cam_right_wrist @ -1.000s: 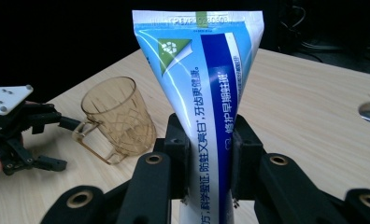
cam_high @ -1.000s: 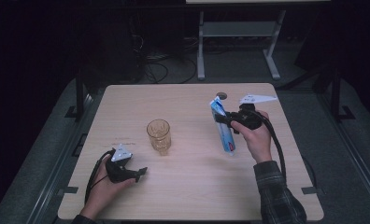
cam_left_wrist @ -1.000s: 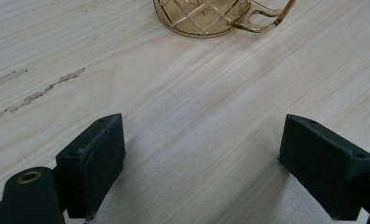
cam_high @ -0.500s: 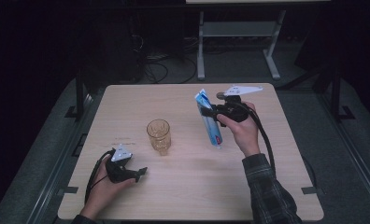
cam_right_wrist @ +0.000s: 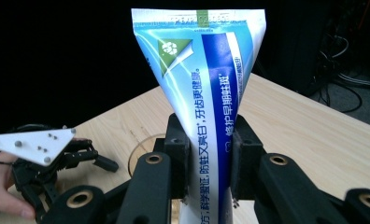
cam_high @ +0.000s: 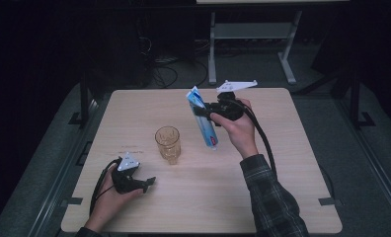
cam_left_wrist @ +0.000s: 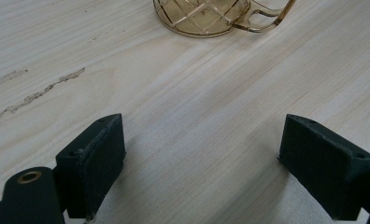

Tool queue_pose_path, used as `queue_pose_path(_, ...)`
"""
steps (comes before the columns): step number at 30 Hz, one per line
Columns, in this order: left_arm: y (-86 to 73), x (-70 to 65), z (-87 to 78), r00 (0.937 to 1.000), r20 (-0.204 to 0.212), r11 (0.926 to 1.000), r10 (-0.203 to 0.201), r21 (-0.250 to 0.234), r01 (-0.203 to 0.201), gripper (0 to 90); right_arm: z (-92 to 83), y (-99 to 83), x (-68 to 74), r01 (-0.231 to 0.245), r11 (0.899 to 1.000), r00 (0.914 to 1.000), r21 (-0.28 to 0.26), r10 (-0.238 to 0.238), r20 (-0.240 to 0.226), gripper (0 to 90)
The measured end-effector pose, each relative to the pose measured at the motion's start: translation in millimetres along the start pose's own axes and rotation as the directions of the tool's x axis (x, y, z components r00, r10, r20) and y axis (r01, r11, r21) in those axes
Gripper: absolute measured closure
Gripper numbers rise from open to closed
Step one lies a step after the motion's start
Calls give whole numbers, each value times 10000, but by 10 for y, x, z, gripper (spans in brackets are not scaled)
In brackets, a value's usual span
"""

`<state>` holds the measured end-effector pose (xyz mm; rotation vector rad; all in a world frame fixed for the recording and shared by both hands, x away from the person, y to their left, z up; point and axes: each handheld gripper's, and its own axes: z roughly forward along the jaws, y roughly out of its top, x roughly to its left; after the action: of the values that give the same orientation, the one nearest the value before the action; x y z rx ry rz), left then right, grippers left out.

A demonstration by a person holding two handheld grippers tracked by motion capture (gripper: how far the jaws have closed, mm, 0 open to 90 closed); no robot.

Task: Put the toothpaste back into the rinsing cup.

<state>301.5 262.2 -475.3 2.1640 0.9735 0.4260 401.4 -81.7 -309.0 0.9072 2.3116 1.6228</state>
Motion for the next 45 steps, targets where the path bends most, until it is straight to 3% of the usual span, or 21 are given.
queue_pose_path(27, -2, -6, 4, 10000, 48, 10000, -36, -27, 37, 133, 730, 529, 300, 530, 9983, 9957, -262, -548, -747, 720)
queue_pose_path(45, -1, -2, 3, 10000, 39, 10000, 20, -11, -20, 133, 1052, 481, 325, 553, 9985, 9946, 19, -549, -876, 718)
